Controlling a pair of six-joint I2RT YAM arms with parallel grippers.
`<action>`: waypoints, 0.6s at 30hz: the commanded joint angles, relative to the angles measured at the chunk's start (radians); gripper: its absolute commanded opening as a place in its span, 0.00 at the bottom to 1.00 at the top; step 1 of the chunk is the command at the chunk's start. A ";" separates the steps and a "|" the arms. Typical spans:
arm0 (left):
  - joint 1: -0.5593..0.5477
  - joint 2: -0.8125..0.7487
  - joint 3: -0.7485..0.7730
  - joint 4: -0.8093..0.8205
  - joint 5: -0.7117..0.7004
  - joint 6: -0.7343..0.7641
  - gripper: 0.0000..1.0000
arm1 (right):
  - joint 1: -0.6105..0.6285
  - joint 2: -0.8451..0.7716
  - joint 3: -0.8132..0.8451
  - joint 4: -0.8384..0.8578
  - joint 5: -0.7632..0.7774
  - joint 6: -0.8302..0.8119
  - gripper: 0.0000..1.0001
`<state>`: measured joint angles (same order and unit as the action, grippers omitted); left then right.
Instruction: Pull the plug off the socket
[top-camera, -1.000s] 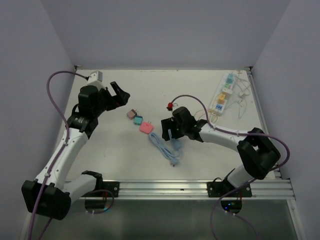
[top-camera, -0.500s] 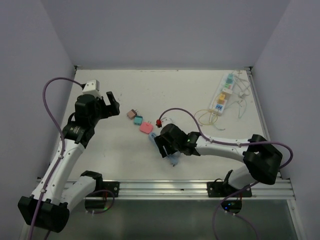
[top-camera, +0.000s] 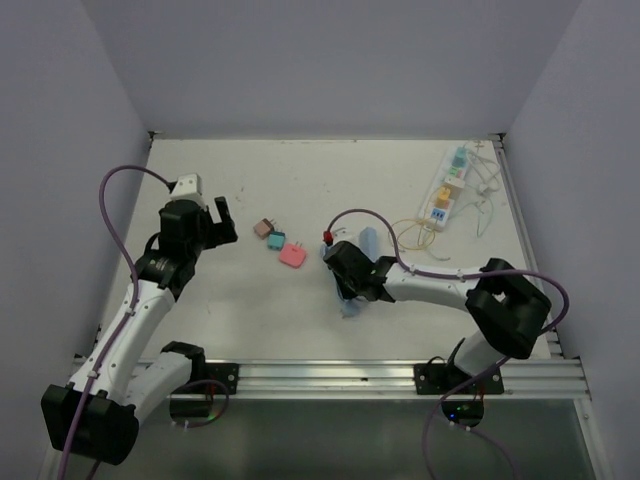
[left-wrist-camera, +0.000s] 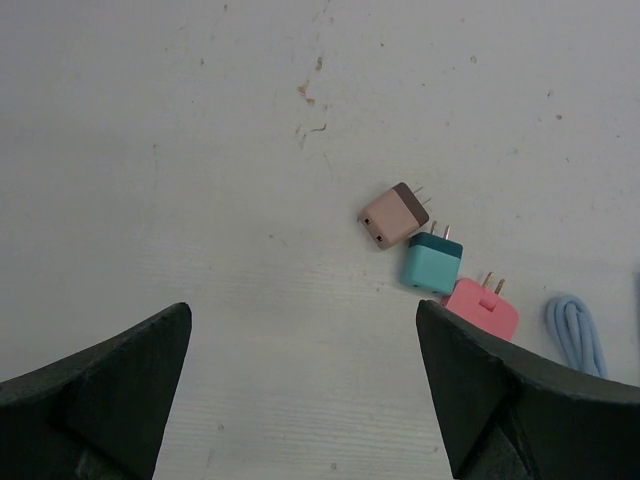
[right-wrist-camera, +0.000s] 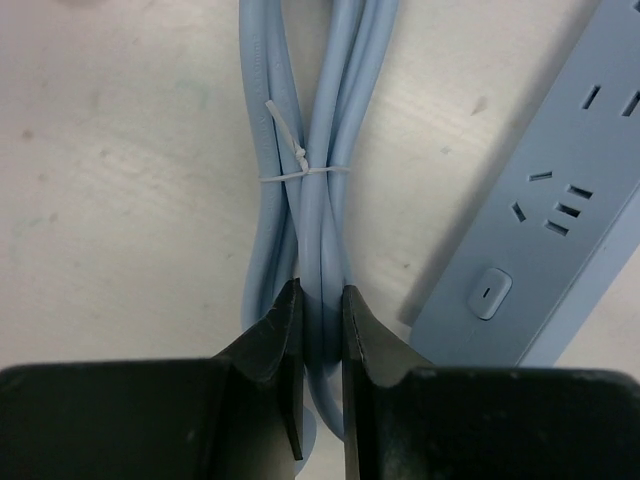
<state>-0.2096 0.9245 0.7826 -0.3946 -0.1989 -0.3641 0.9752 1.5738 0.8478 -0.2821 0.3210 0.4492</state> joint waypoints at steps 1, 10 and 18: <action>-0.002 -0.006 -0.003 0.065 -0.037 0.028 0.97 | -0.108 0.051 0.031 0.012 0.067 -0.107 0.00; -0.011 -0.003 -0.002 0.063 -0.066 0.031 0.97 | -0.282 0.339 0.480 0.052 0.007 -0.302 0.00; -0.011 -0.003 -0.006 0.062 -0.083 0.034 0.97 | -0.332 0.783 1.132 -0.097 -0.077 -0.271 0.00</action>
<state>-0.2173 0.9253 0.7811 -0.3824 -0.2520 -0.3542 0.6373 2.2780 1.7996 -0.3294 0.2871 0.1860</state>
